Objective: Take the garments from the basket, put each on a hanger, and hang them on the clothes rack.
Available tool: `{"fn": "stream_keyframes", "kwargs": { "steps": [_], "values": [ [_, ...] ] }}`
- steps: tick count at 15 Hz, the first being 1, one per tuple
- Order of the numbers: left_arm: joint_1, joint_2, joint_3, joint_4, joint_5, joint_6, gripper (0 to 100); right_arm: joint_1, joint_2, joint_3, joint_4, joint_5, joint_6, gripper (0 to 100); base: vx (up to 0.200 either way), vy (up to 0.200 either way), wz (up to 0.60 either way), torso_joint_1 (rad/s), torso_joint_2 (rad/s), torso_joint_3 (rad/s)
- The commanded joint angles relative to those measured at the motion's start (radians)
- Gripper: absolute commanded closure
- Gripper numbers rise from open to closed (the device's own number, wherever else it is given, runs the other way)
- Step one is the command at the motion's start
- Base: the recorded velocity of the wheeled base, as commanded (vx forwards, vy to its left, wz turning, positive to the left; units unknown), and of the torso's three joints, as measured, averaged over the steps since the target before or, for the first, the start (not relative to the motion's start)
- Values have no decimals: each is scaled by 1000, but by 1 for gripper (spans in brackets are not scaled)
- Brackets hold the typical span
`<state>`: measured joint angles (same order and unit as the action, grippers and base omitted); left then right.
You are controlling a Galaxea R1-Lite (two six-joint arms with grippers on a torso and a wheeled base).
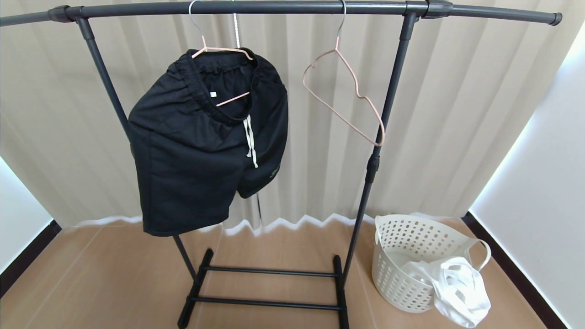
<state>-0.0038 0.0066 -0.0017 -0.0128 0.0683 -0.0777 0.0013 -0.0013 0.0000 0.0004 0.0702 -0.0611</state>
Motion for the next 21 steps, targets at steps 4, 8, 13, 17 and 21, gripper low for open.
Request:
{"fn": "stream_keyframes", "kwargs": {
  "steps": [4, 8, 13, 17, 21],
  "values": [
    [1, 3, 0, -1, 1, -1, 0, 0, 1, 0, 1, 0, 0, 0, 200, -50, 0, 5, 5, 1],
    [2, 3, 0, -4, 1, -2, 0, 0, 1, 0, 1, 0, 0, 0, 100, -100, -150, 4, 3, 4],
    [1, 3, 0, -4, 1, -5, 0, 0, 1, 0, 3, 0, -2, 0, 0, 0, -480, 3, 5, 2],
    [1, 3, 0, -4, 1, -5, 0, 0, 1, 0, 1, 0, -2, 0, 0, 0, -150, 2, 1, 2],
    [1, 3, 0, -4, 1, -4, 0, 0, 1, 0, 3, 0, -2, 0, 0, 0, -300, -2, 0, 4]
  ]
}}
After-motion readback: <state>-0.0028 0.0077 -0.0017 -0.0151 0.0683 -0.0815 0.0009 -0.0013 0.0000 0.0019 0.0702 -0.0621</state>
